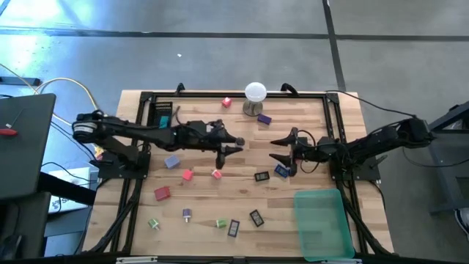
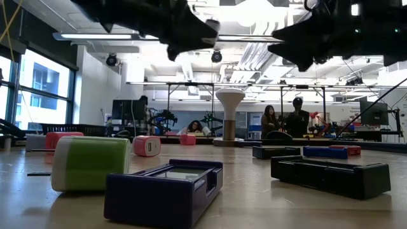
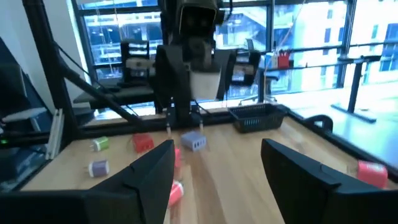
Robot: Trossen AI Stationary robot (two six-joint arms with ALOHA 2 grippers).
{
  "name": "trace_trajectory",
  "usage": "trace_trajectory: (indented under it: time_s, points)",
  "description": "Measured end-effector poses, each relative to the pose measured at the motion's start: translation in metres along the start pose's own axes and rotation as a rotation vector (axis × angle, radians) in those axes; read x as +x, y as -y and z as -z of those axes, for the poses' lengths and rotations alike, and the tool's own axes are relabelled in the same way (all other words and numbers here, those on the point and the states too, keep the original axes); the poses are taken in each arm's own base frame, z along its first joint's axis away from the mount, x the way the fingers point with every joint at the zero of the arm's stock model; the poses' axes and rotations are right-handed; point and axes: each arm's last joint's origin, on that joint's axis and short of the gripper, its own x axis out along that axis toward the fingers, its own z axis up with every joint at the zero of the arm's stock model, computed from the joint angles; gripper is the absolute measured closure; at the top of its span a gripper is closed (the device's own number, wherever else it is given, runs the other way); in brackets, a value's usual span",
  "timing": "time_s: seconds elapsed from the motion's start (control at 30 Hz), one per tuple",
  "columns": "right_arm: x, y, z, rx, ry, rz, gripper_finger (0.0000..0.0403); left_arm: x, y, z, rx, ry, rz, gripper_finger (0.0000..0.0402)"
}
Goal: Pick & Place Office items
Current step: Put the white charger adapter into the green bin
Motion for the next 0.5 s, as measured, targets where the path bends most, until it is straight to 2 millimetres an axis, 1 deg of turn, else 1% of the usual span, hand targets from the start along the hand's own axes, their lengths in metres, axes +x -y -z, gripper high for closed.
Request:
trace_trajectory:
  time_s: [0.07,0.2,0.37,0.5]
  points:
    - [0.006,-0.001,-0.001,-0.033,-0.011,0.000,0.0176,0.008,0.002,0.004,0.014,0.029,0.017,0.0269]
    - [0.026,-0.005,-0.002,-0.060,-0.032,0.010,0.0176,0.018,0.006,0.013,0.050,0.042,0.033,0.0268]
    - [0.053,-0.009,-0.006,-0.118,-0.036,0.032,0.0176,0.020,0.008,0.016,0.053,0.032,0.038,0.0268]
    - [0.071,-0.013,-0.011,-0.124,-0.026,0.025,0.0176,0.020,0.009,0.017,0.077,0.029,0.042,0.0268]
